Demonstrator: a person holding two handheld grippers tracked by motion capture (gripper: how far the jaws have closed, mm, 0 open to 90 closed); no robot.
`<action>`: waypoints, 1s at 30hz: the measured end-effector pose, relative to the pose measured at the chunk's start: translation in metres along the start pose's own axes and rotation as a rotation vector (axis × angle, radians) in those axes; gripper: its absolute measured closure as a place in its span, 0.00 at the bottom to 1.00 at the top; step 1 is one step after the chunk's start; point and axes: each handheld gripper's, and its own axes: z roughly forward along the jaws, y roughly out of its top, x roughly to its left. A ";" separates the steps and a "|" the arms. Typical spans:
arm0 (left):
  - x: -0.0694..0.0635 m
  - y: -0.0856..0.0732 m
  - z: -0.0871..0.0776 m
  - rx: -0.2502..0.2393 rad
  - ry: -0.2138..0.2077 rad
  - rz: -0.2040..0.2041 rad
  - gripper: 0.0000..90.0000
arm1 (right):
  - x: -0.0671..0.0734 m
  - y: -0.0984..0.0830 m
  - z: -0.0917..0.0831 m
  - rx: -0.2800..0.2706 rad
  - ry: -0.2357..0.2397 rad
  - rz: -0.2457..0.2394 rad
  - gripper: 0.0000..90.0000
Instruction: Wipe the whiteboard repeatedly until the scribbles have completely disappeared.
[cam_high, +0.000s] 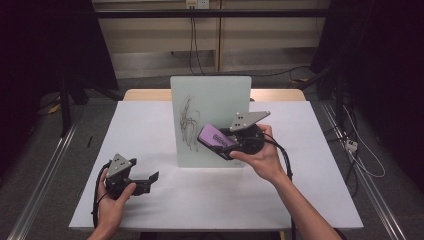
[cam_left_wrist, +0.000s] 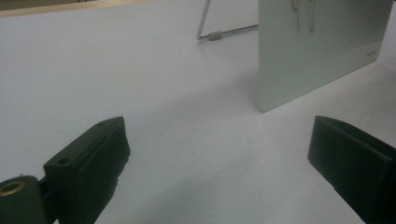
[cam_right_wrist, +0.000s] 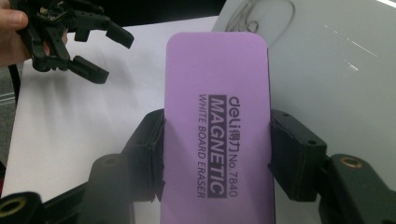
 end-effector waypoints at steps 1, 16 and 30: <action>0.000 0.000 0.000 0.000 0.000 0.000 0.06 | 0.000 0.003 0.002 0.002 0.000 -0.006 0.46; 0.000 0.000 0.000 0.006 -0.009 0.003 0.06 | -0.010 0.045 0.013 -0.027 -0.026 -0.044 0.46; 0.001 0.000 0.000 0.005 -0.012 0.009 0.06 | -0.020 0.075 0.013 -0.053 -0.081 -0.064 0.46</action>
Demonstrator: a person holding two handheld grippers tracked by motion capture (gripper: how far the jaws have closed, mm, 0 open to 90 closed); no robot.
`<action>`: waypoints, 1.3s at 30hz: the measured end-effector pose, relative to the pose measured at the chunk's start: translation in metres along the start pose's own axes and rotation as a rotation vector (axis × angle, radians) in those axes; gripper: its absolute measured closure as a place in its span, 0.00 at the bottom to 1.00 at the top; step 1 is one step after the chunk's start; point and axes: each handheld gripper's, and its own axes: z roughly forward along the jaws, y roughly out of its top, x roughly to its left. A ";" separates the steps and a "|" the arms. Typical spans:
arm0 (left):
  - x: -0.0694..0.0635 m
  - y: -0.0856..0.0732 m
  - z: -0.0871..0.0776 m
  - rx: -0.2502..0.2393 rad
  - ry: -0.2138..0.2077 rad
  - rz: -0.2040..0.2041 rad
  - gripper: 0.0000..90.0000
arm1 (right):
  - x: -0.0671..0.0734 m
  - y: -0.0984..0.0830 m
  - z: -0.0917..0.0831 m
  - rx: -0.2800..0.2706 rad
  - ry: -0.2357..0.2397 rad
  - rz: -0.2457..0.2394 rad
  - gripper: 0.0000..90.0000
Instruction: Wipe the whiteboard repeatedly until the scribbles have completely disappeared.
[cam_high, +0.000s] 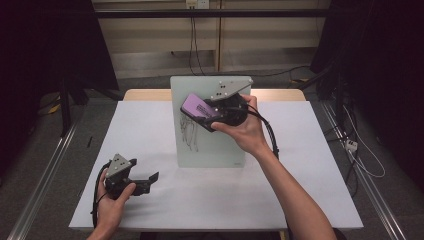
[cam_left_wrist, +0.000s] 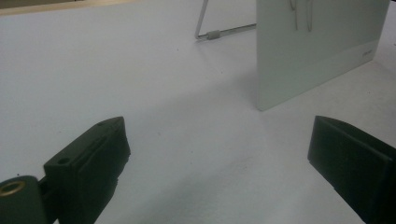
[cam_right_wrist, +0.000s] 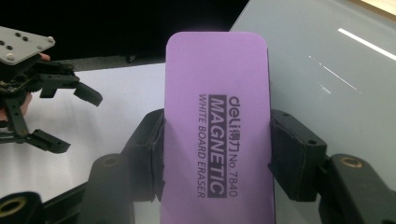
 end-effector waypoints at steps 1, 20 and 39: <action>0.000 0.000 0.000 -0.001 0.002 -0.004 0.06 | -0.001 0.001 0.001 0.002 -0.005 -0.006 0.46; 0.001 0.000 0.000 0.004 -0.001 -0.003 0.06 | -0.013 0.024 0.009 0.007 -0.067 -0.036 0.46; 0.000 0.000 0.000 0.002 -0.003 -0.003 0.06 | 0.001 0.012 0.024 0.068 -0.063 -0.067 0.47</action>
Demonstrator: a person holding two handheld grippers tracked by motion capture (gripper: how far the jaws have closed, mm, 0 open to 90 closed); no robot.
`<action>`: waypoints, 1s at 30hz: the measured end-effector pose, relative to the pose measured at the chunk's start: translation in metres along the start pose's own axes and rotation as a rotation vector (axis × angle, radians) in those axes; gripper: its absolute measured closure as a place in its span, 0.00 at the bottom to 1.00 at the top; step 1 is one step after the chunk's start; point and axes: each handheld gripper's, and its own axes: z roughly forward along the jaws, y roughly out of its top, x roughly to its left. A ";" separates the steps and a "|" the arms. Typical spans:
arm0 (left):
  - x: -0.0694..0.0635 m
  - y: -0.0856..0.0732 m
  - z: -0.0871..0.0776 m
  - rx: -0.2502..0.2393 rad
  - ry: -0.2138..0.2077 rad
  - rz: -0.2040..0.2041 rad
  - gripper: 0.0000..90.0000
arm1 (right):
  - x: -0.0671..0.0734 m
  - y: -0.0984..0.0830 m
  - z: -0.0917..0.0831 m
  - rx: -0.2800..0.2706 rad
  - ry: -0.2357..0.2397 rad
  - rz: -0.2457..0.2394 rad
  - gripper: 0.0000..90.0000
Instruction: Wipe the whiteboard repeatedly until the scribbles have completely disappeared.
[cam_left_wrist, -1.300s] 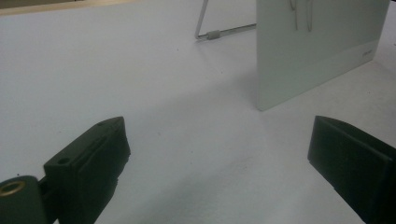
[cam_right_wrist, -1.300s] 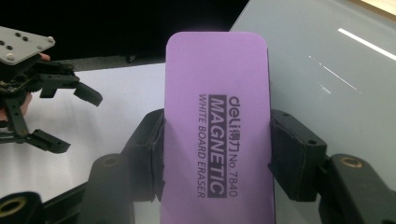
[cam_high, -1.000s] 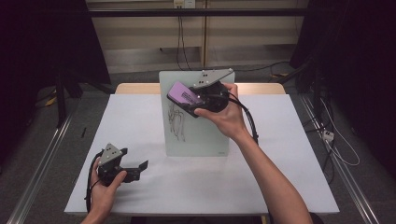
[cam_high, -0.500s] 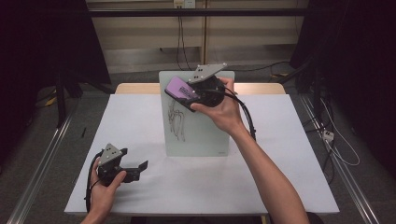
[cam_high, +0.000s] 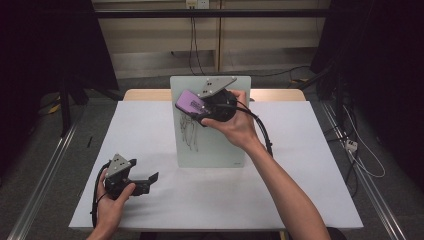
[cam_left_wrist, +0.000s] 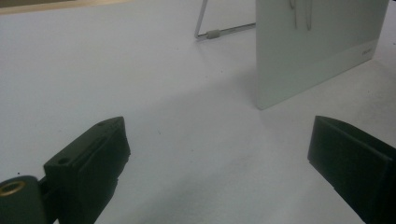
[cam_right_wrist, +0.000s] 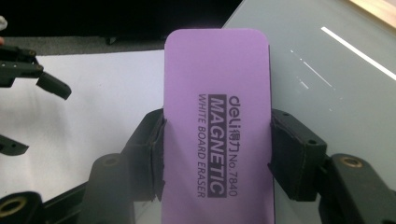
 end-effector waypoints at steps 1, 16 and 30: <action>0.000 0.000 0.000 0.001 0.000 0.001 0.06 | 0.002 -0.001 0.001 0.005 0.003 -0.001 0.47; 0.000 0.000 0.000 0.001 0.001 0.002 0.06 | 0.014 -0.014 0.012 0.034 0.046 0.005 0.47; 0.000 0.000 0.001 0.005 0.004 0.002 0.05 | -0.012 -0.002 -0.020 -0.026 -0.050 0.046 0.47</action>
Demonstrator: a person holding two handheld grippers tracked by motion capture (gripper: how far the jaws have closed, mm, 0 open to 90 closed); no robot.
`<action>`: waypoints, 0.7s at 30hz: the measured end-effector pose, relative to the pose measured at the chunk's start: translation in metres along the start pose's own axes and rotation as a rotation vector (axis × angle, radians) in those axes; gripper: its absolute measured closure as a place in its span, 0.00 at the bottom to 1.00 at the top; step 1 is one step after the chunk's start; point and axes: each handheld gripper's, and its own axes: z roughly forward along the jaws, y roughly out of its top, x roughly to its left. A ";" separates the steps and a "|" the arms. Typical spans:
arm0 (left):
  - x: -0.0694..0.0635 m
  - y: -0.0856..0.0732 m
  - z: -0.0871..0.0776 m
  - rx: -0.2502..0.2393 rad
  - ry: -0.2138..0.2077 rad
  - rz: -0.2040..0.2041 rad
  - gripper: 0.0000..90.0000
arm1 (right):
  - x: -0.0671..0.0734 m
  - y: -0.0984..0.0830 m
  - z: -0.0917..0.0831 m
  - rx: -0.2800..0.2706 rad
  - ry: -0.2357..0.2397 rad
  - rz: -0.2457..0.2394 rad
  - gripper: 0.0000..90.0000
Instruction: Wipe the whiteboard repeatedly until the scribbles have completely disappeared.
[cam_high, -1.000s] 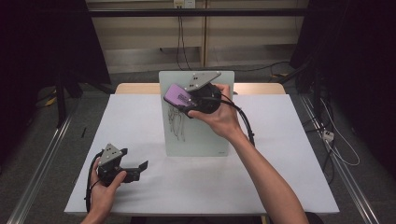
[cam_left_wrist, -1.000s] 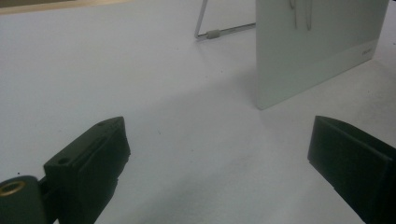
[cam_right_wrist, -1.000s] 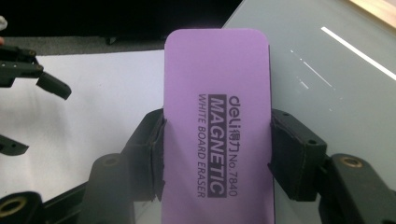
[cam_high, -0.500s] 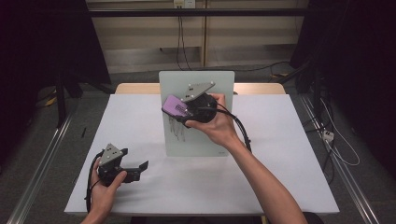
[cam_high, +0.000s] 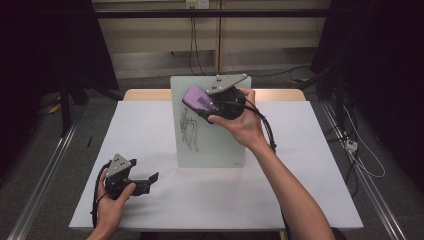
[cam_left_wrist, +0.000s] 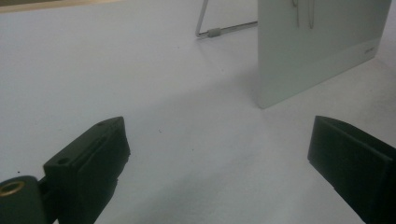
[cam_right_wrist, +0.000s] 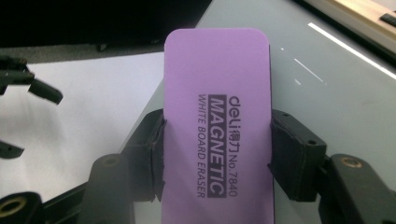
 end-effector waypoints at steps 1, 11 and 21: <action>0.000 0.000 0.000 0.000 0.000 0.000 0.05 | -0.001 0.001 -0.001 -0.005 -0.003 0.004 0.47; 0.000 0.000 0.000 -0.002 -0.002 0.001 0.06 | 0.015 -0.013 0.013 0.038 0.028 -0.016 0.47; -0.001 0.000 0.000 0.000 -0.004 0.002 0.06 | 0.029 -0.030 0.025 0.075 0.071 -0.017 0.47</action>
